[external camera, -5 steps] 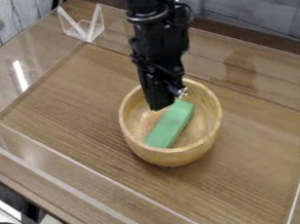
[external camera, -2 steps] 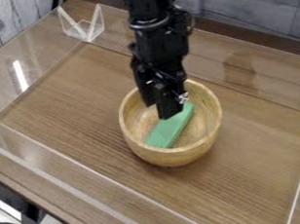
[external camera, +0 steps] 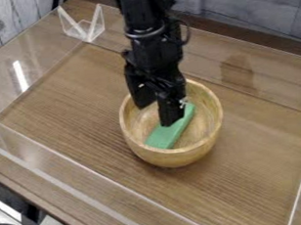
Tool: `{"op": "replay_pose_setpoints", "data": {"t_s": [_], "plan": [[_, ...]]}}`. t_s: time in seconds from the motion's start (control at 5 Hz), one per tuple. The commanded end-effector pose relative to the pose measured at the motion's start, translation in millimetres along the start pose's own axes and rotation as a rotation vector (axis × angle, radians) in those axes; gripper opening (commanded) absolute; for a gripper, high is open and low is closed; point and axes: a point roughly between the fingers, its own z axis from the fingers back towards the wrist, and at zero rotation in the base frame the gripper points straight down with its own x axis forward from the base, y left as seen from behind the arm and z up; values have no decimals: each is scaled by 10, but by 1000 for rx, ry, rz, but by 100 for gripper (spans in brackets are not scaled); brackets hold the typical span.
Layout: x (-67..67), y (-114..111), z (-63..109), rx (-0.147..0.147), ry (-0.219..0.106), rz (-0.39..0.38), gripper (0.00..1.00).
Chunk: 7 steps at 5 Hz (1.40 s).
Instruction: Move green object from inside the wooden bowl to the table next to it
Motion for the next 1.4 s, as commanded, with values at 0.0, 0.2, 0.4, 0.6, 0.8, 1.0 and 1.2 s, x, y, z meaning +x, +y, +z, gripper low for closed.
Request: {"op": "replay_pose_setpoints", "data": {"t_s": [0.0, 0.2, 0.4, 0.6, 0.8, 1.0, 1.2], "plan": [[103, -62, 2, 21, -26, -3, 100], [130, -67, -93, 30, -18, 5, 100], [145, -63, -183, 36, -11, 12, 100], [101, -85, -268, 44, -7, 40, 100], [61, -105, -338, 49, 1, 66, 100], [89, -83, -445, 52, 17, 40, 100], [104, -65, -551, 50, 32, 14, 100]]}}
